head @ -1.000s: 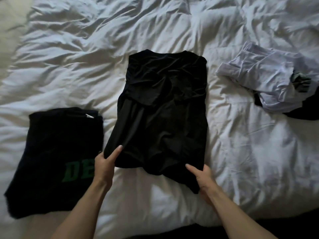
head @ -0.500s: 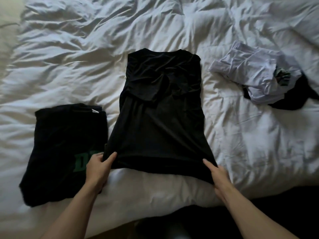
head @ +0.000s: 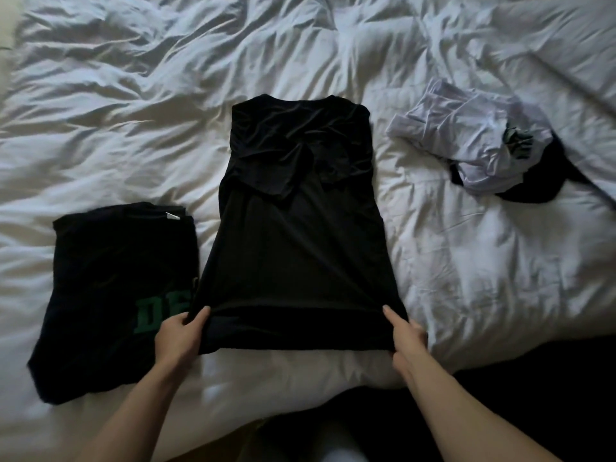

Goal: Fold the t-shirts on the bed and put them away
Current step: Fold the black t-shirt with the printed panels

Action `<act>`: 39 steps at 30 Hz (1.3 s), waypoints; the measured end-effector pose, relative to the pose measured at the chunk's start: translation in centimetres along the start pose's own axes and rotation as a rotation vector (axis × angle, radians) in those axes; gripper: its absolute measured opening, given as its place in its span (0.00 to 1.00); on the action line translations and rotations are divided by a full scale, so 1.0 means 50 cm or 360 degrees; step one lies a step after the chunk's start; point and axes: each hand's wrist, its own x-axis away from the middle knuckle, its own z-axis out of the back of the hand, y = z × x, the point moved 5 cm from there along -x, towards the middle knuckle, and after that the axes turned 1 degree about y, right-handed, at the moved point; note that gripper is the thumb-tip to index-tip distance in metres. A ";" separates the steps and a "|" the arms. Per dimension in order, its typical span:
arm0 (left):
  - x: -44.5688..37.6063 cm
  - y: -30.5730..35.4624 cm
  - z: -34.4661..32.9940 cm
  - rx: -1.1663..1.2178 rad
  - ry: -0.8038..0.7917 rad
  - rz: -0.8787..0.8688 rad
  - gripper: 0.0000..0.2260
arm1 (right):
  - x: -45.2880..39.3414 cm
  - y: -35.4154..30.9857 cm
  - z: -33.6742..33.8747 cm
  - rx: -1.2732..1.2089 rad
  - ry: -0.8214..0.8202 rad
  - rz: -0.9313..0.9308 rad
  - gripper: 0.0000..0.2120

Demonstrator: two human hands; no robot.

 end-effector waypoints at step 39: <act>0.015 -0.030 -0.064 -0.0497 -0.0735 0.0342 0.13 | 0.004 -0.024 0.047 0.0932 0.0578 0.0227 0.13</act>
